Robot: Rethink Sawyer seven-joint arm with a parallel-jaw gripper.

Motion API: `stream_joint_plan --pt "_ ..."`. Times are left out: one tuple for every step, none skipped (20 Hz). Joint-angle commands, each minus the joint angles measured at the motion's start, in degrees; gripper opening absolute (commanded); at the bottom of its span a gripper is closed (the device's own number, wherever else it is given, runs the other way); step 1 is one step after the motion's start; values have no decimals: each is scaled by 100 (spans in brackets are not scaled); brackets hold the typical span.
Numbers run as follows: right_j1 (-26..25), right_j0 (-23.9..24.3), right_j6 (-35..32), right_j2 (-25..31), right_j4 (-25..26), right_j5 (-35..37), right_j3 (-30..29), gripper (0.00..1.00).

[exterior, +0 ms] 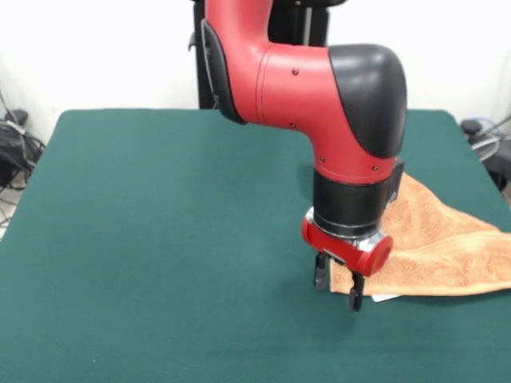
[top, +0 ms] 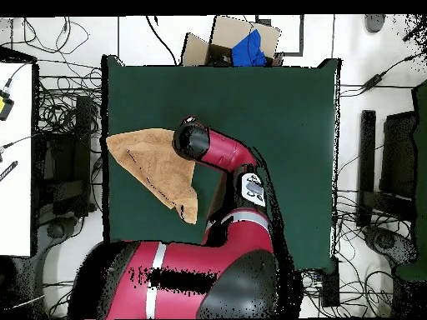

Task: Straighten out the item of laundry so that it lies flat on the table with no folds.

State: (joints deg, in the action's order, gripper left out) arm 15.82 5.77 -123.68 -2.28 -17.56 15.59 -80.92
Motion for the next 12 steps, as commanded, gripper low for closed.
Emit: stream_joint_plan --pt "-59 69 -1160 623 -280 -83 -856 100" --pt "-50 52 -1184 591 -288 -105 -875 100" --pt "-1 47 -1200 562 -284 -125 -948 100" --pt "14 79 -1170 578 -273 -133 -977 100" --pt "40 150 -1117 630 -243 -162 -1036 100" --pt "44 209 -1083 685 -234 -183 -1069 100" --pt "51 271 -1059 750 -224 -223 -1125 100" --pt "46 298 -1038 769 -215 -232 -1131 100" --pt "29 399 -972 884 -209 -215 -1166 100" --pt "0 443 -931 931 -198 -220 -1155 100" --pt "-71 519 -875 1024 -174 -258 -1149 100" --pt "-121 562 -850 1081 -169 -272 -1133 100"
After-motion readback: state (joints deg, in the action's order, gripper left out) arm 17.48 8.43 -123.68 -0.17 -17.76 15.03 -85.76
